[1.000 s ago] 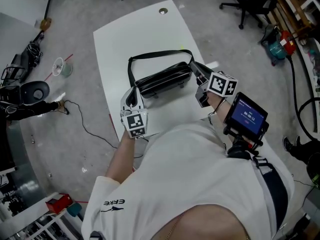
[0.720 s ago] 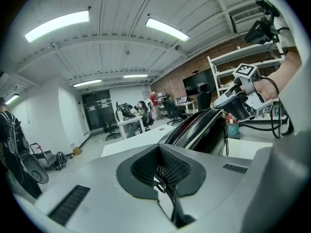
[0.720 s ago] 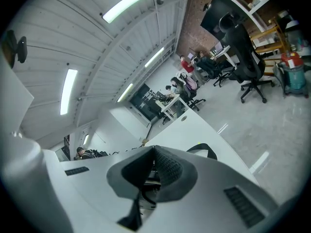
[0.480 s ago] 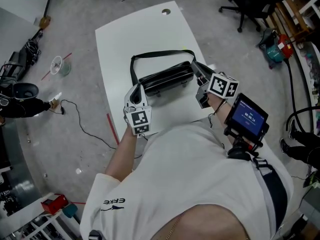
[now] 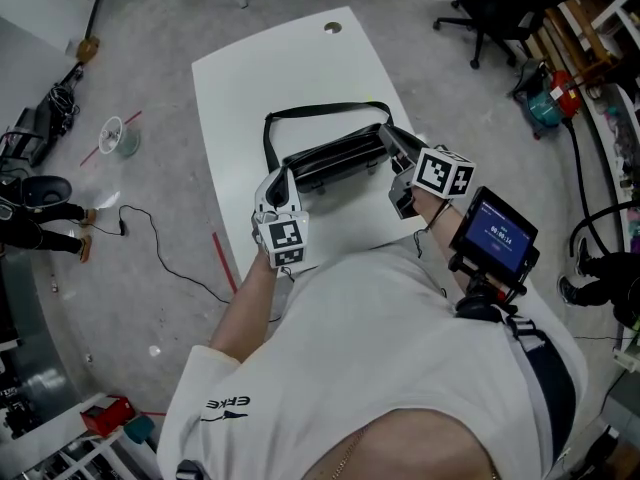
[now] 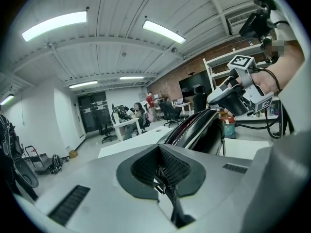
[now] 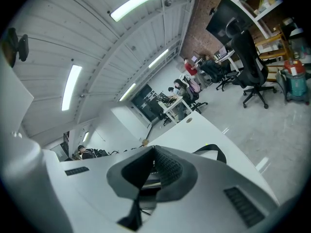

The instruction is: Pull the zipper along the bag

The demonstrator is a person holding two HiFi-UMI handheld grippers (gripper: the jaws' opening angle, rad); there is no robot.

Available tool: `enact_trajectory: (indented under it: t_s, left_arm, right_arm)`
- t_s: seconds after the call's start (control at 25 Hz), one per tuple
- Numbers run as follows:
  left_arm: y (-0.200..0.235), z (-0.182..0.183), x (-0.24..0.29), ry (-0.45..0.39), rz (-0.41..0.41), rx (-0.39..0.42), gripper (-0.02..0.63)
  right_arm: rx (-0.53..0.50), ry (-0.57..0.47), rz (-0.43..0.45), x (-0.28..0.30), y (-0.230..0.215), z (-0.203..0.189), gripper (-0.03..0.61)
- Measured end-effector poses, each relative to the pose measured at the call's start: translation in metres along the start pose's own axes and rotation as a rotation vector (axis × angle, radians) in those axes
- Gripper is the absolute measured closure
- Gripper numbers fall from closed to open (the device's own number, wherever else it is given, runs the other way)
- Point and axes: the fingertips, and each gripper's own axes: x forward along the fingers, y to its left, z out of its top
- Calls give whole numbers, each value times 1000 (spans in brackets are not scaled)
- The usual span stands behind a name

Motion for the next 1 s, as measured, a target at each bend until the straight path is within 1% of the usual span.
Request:
enact_trajectory:
  t_s: [0.4,1.0]
  left_arm:
    - [-13,-6,17,-12,-32,-6,612]
    - [-26,-2,32,-11,-49,-20,612]
  right_arm:
    - [-22,-21,-1,2,7,8,566]
    - [-35,-7,-1,8,9,5,565]
